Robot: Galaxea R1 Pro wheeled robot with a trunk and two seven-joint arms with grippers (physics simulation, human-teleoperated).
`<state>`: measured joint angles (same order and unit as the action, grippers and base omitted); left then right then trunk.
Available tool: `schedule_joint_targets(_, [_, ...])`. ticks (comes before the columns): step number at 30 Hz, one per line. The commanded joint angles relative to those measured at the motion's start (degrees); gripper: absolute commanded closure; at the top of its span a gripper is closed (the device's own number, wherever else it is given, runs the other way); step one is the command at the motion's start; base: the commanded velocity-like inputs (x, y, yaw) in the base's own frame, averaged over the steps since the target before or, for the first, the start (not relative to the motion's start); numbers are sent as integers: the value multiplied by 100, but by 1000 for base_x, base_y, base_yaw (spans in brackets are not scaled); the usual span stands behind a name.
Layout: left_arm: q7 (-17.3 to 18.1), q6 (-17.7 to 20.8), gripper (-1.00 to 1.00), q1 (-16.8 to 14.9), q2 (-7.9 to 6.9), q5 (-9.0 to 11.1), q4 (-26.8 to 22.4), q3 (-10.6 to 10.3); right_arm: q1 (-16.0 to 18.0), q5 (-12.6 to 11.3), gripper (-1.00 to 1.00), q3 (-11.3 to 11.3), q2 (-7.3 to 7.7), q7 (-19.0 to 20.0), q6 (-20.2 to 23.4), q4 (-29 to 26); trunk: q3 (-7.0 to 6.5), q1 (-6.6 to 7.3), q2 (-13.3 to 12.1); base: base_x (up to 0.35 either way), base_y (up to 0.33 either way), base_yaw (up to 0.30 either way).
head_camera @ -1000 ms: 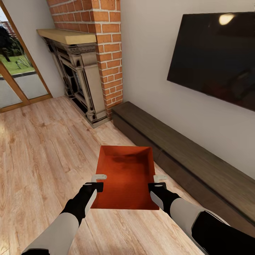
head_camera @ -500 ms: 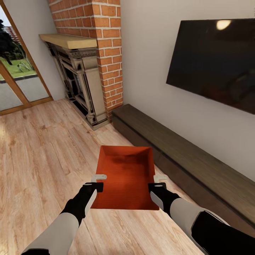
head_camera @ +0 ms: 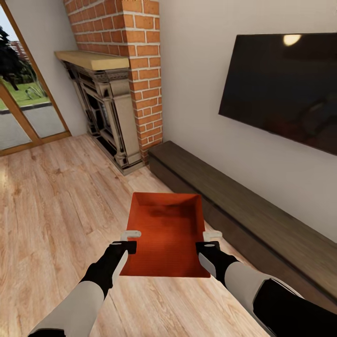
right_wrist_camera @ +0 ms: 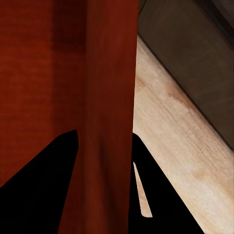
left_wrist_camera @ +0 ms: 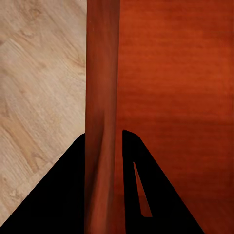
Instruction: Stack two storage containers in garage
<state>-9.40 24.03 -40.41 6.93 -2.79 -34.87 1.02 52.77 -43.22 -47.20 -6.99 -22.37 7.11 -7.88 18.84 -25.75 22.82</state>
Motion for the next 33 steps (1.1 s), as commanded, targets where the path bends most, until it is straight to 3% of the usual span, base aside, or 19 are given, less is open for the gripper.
schedule_joint_targets(1, [8, 32, 100, -2, 71, 33, 7, 38, 5, 112, 100, -255, -31, -16, -291, -100, 0, -3, 10, 0, 0, 0])
schedule_joint_targets(33, [8, 32, 100, -2, 71, 33, 16, 38, 5, 112, 100, -264, -31, -22, -324, -100, -278, -3, 10, 0, 0, 0])
